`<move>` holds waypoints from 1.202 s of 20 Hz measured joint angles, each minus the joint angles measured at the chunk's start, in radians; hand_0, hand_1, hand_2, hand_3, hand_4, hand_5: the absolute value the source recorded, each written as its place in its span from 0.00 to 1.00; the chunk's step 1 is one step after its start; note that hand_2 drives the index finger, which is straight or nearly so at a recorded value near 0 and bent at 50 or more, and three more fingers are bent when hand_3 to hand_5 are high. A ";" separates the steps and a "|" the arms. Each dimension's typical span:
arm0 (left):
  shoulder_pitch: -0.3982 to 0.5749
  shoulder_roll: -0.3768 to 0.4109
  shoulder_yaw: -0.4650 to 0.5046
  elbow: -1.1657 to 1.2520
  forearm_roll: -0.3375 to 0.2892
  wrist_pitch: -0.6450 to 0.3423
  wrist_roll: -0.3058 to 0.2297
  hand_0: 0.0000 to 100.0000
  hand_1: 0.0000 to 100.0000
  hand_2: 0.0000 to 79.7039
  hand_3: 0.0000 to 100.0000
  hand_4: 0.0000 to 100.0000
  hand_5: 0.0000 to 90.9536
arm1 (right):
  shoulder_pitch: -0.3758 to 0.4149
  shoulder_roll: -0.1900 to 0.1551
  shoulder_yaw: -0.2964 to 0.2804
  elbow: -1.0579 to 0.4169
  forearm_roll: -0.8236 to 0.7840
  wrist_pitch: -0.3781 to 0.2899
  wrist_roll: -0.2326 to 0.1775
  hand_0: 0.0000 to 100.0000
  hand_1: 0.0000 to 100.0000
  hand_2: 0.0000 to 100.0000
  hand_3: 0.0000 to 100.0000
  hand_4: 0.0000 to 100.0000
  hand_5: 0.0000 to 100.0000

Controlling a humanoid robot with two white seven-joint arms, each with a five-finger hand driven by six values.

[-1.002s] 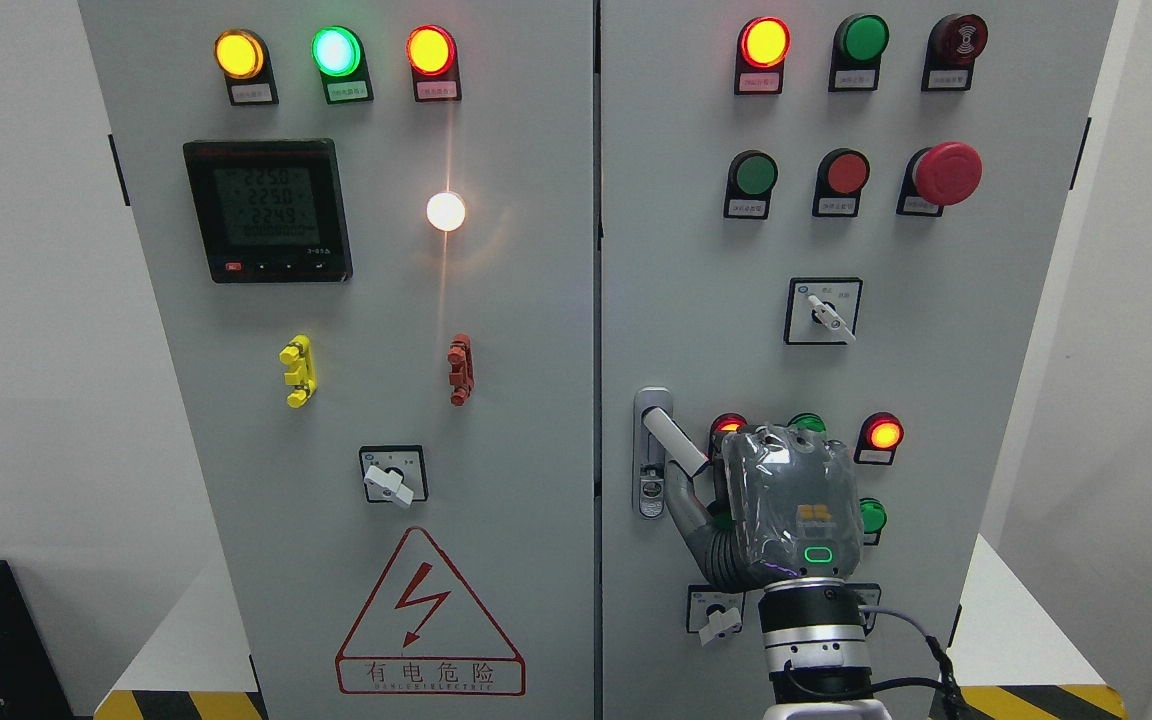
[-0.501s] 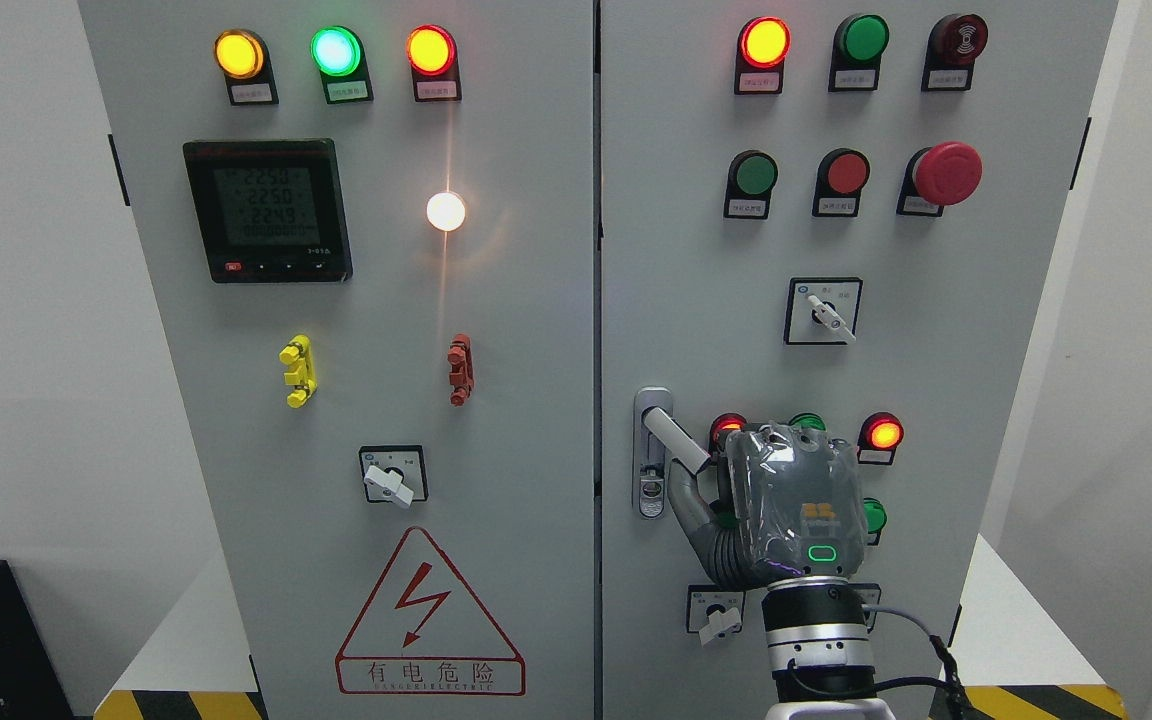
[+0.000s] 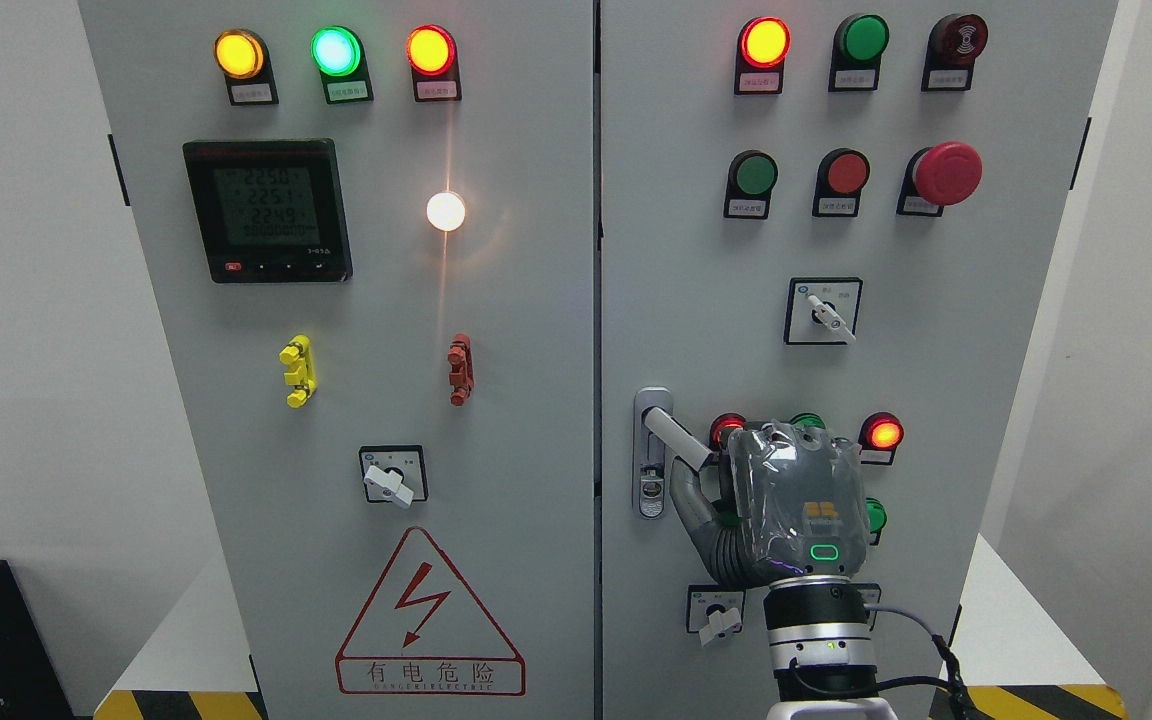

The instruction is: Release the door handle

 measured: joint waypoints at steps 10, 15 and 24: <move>0.000 0.000 0.000 0.000 0.000 0.000 0.000 0.12 0.56 0.00 0.00 0.00 0.00 | -0.001 0.001 -0.004 -0.001 -0.001 0.000 -0.007 0.57 0.46 0.93 1.00 1.00 1.00; 0.000 0.000 0.000 0.000 0.000 0.000 0.000 0.12 0.56 0.00 0.00 0.00 0.00 | -0.002 0.001 -0.005 -0.002 -0.002 0.000 -0.008 0.57 0.46 0.93 1.00 1.00 1.00; 0.000 0.000 0.000 0.000 0.000 0.000 0.000 0.12 0.56 0.00 0.00 0.00 0.00 | -0.003 0.000 -0.006 -0.006 -0.002 0.000 -0.009 0.58 0.46 0.93 1.00 1.00 1.00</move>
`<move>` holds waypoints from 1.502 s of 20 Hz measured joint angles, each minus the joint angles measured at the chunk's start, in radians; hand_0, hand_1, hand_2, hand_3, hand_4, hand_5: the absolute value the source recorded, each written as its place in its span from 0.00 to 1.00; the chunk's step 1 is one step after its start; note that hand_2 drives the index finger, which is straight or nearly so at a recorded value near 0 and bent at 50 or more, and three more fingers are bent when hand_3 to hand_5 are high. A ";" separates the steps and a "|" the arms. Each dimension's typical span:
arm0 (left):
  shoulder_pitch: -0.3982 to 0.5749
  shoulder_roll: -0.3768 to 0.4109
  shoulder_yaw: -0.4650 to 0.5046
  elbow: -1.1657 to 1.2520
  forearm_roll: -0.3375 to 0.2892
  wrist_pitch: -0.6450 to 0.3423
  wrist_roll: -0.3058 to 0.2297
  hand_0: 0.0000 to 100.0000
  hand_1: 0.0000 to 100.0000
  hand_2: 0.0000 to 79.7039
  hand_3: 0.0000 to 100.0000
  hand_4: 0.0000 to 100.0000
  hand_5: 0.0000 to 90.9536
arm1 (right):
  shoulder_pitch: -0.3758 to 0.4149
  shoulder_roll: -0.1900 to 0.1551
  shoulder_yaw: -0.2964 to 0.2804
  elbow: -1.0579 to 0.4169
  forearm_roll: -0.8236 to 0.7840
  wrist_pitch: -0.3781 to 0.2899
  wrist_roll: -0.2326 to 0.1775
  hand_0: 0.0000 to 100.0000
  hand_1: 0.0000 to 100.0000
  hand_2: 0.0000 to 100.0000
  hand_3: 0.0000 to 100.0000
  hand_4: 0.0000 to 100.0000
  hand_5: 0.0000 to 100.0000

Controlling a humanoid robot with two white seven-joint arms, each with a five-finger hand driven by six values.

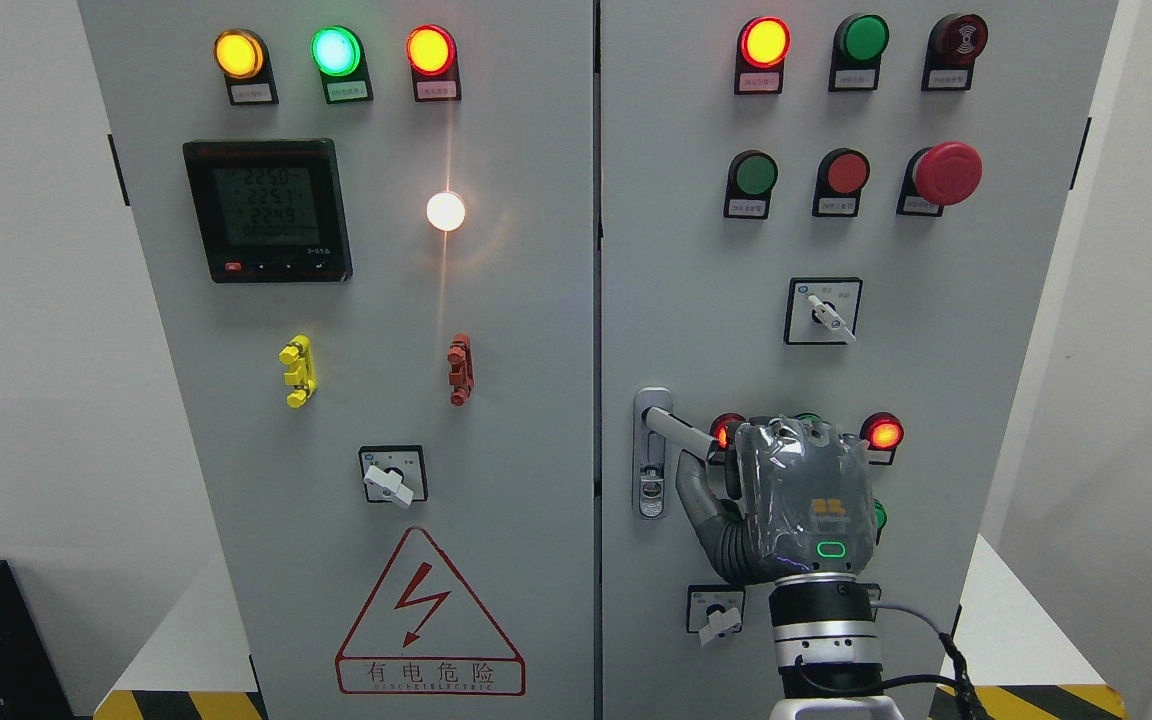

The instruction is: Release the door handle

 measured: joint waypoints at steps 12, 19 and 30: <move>0.000 0.000 0.000 0.000 0.000 0.000 0.000 0.12 0.56 0.00 0.00 0.00 0.00 | -0.001 0.000 -0.004 -0.005 -0.001 -0.004 0.002 0.59 0.45 0.93 1.00 1.00 1.00; 0.000 0.000 0.000 0.000 0.000 0.000 0.000 0.12 0.56 0.00 0.00 0.00 0.00 | -0.002 0.000 -0.009 -0.009 -0.002 -0.005 0.005 0.59 0.45 0.93 1.00 1.00 1.00; 0.000 0.000 0.000 0.000 0.000 0.000 0.000 0.12 0.56 0.00 0.00 0.00 0.00 | -0.005 0.000 -0.012 -0.012 -0.002 -0.003 0.004 0.58 0.45 0.93 1.00 1.00 1.00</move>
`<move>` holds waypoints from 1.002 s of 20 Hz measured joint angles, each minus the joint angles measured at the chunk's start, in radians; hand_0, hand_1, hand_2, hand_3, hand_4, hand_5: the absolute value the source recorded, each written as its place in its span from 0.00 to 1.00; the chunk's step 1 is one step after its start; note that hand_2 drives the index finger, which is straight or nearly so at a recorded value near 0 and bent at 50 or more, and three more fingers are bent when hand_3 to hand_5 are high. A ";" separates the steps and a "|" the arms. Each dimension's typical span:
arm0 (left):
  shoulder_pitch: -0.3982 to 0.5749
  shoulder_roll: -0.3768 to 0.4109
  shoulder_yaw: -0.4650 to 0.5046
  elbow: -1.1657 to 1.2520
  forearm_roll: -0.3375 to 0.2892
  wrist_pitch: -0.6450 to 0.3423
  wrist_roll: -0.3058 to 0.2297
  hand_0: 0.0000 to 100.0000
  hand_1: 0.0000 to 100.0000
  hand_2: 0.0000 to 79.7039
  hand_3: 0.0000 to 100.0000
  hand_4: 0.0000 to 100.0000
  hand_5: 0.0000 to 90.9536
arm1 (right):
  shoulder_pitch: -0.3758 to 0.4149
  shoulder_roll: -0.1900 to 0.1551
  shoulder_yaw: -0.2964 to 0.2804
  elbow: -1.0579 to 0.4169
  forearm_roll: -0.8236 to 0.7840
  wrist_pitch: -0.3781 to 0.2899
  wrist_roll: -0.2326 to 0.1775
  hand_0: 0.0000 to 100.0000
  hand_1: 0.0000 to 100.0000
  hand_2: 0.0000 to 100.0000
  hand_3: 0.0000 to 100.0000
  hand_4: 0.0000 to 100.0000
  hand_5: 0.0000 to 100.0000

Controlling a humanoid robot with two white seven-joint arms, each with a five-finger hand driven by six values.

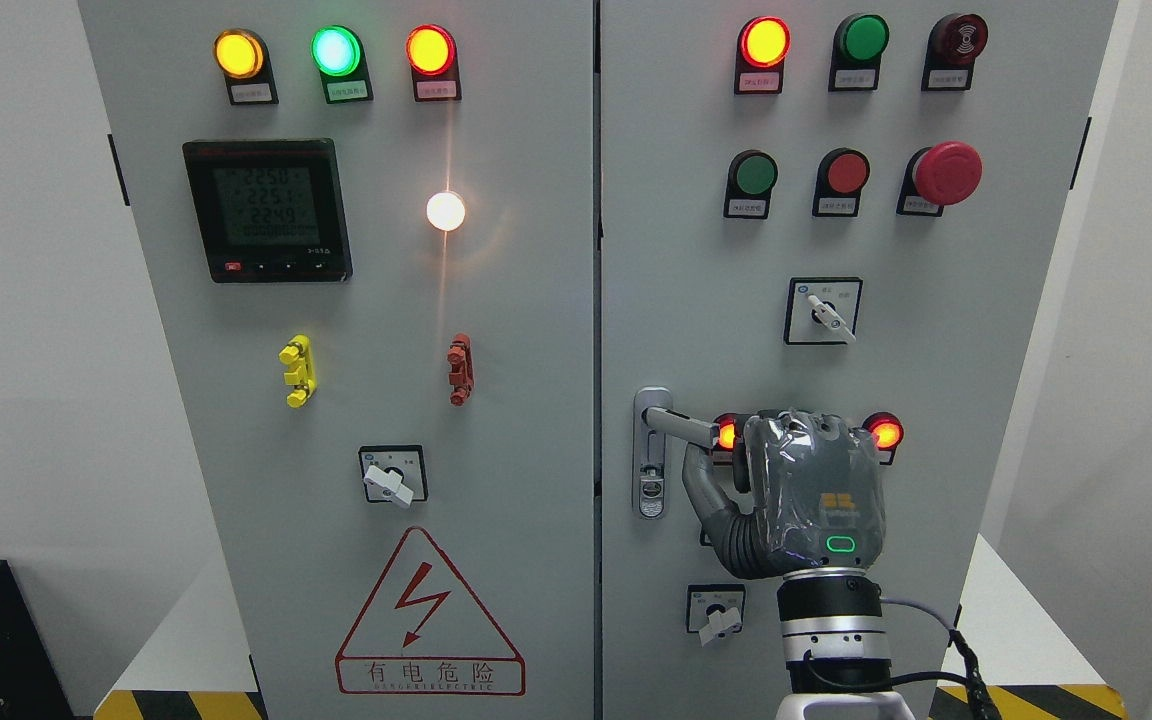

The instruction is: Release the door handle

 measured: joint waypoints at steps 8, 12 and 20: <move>0.000 0.000 0.000 0.000 0.000 0.000 0.000 0.12 0.56 0.00 0.00 0.00 0.00 | 0.000 0.000 -0.001 -0.001 -0.001 0.000 -0.001 0.59 0.44 0.93 1.00 1.00 1.00; 0.000 0.000 0.000 0.000 0.000 0.000 0.000 0.12 0.56 0.00 0.00 0.00 0.00 | 0.002 0.000 -0.001 -0.002 -0.001 -0.002 -0.002 0.59 0.44 0.93 1.00 1.00 1.00; 0.000 0.000 0.000 0.000 0.000 0.000 0.000 0.12 0.56 0.00 0.00 0.00 0.00 | 0.018 -0.002 -0.001 -0.010 -0.004 -0.005 -0.004 0.52 0.44 0.93 1.00 1.00 1.00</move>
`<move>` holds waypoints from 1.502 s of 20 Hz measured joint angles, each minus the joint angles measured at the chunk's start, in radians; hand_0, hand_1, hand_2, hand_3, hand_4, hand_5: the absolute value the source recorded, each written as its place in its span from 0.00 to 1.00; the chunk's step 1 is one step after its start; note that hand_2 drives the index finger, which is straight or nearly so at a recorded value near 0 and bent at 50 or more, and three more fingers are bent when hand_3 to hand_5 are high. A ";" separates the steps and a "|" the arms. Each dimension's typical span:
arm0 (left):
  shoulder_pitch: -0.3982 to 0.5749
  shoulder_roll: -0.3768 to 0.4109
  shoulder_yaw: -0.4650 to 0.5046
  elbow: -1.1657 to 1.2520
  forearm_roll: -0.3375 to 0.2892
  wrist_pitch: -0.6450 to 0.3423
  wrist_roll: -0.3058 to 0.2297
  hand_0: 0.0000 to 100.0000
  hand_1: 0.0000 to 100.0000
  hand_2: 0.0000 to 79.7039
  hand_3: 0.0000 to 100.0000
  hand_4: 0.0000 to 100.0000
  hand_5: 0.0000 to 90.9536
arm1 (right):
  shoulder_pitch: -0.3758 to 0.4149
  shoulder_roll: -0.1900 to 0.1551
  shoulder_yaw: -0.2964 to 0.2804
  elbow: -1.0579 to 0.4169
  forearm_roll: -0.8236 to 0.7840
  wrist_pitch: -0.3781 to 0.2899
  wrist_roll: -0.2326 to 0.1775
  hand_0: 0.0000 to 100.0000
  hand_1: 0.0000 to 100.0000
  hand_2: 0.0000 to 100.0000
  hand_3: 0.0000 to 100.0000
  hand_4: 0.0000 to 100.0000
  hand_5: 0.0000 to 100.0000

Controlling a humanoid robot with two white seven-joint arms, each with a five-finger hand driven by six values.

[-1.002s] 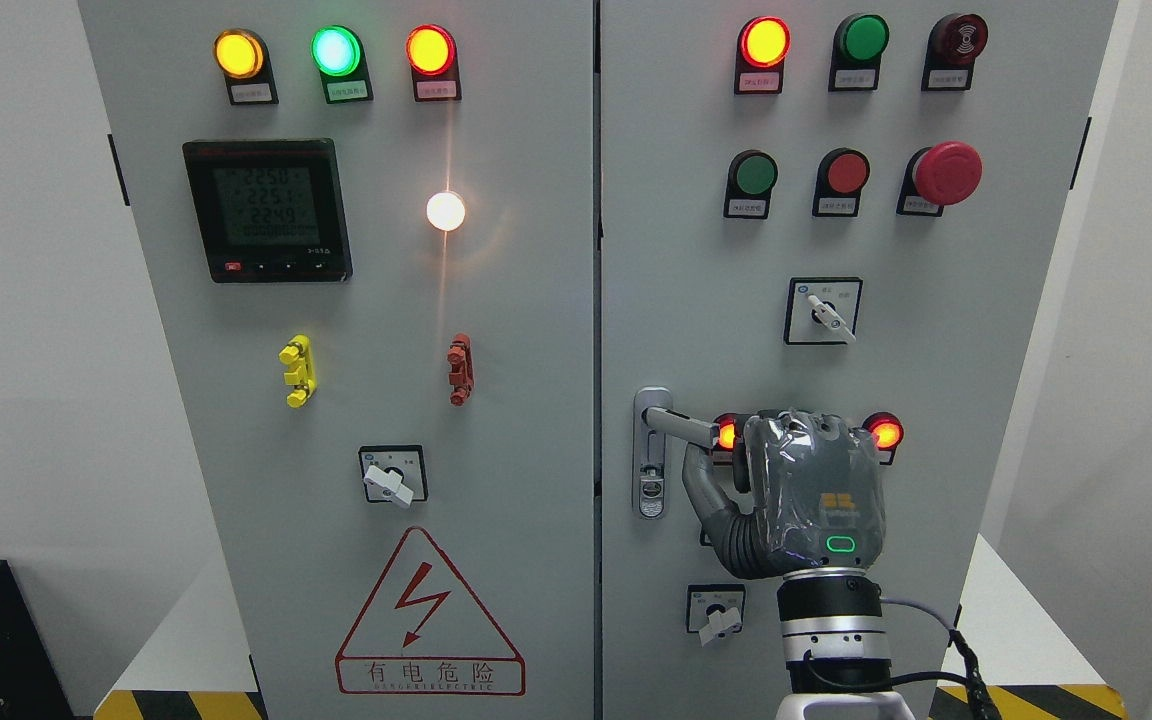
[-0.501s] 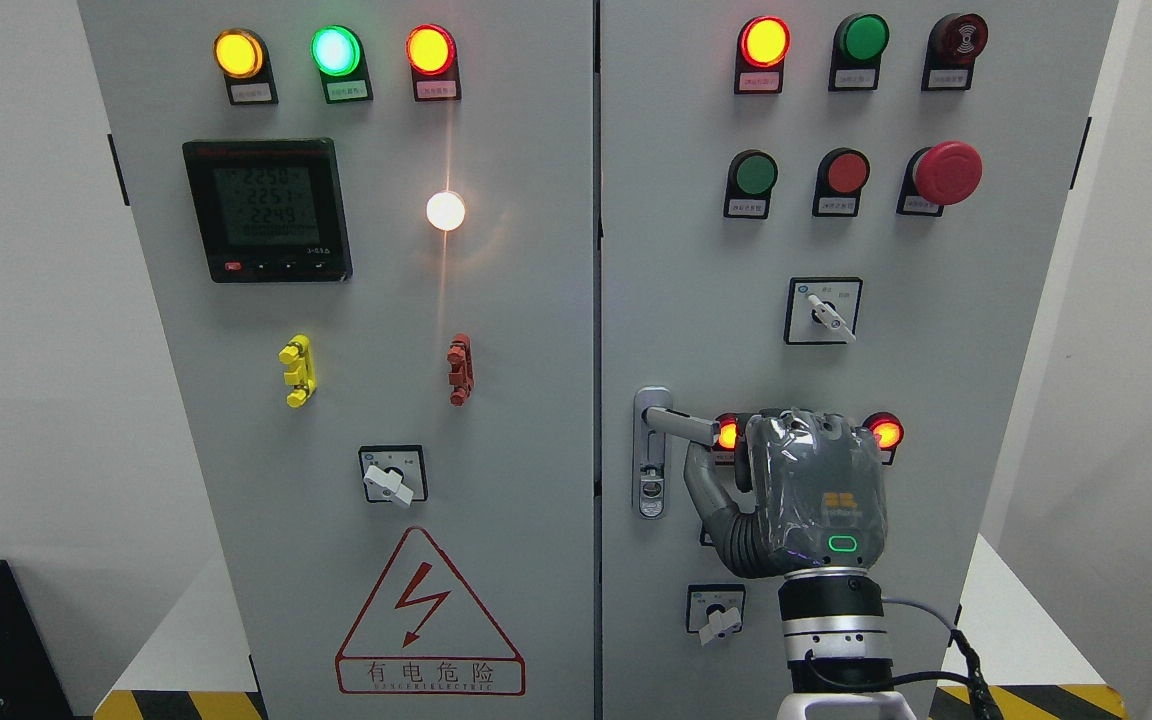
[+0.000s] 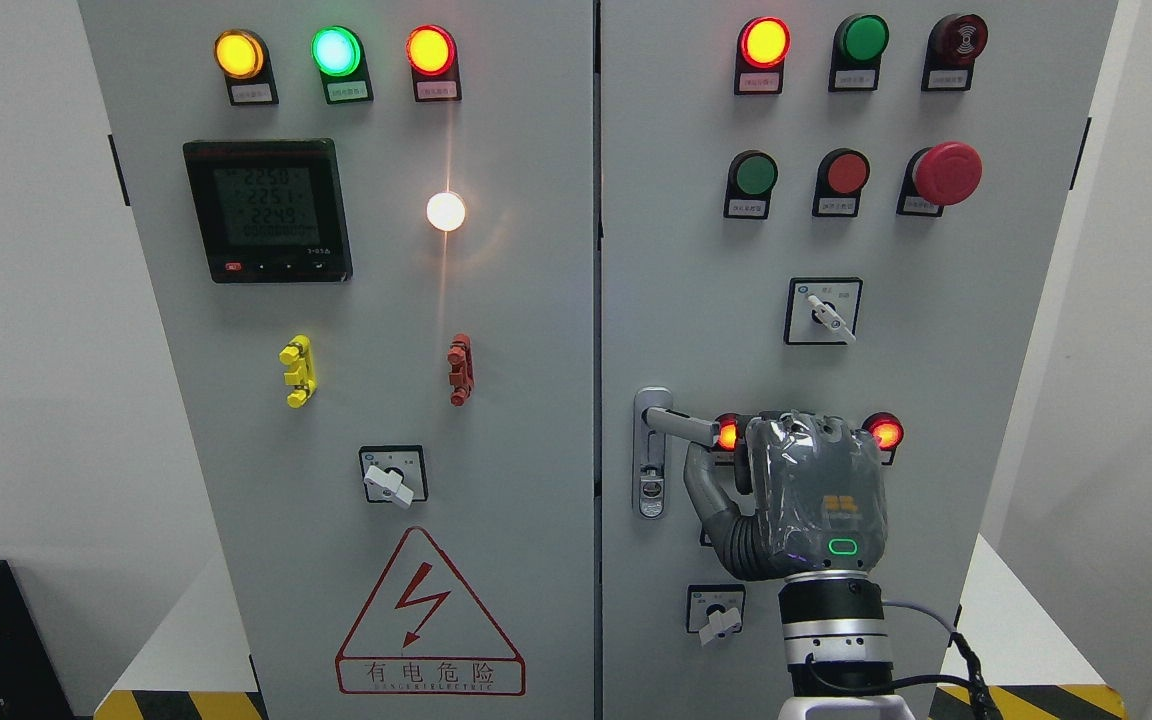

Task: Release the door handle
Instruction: 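Open the right hand fingers to let go of the handle, then withdraw the open right hand away from the handle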

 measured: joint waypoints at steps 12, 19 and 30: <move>0.000 0.000 0.000 0.000 0.000 0.000 0.000 0.12 0.56 0.00 0.00 0.00 0.00 | 0.084 -0.004 -0.002 -0.053 -0.002 -0.029 0.000 0.44 0.42 0.75 1.00 0.92 0.94; 0.000 0.000 0.000 0.000 0.000 0.000 0.000 0.12 0.56 0.00 0.00 0.00 0.00 | 0.140 -0.008 -0.052 -0.092 -0.006 -0.227 -0.042 0.43 0.38 0.53 0.77 0.76 0.74; 0.000 0.000 0.000 0.000 0.000 0.000 0.000 0.12 0.56 0.00 0.00 0.00 0.00 | 0.207 -0.008 -0.209 -0.122 -0.127 -0.496 -0.084 0.43 0.21 0.24 0.42 0.43 0.39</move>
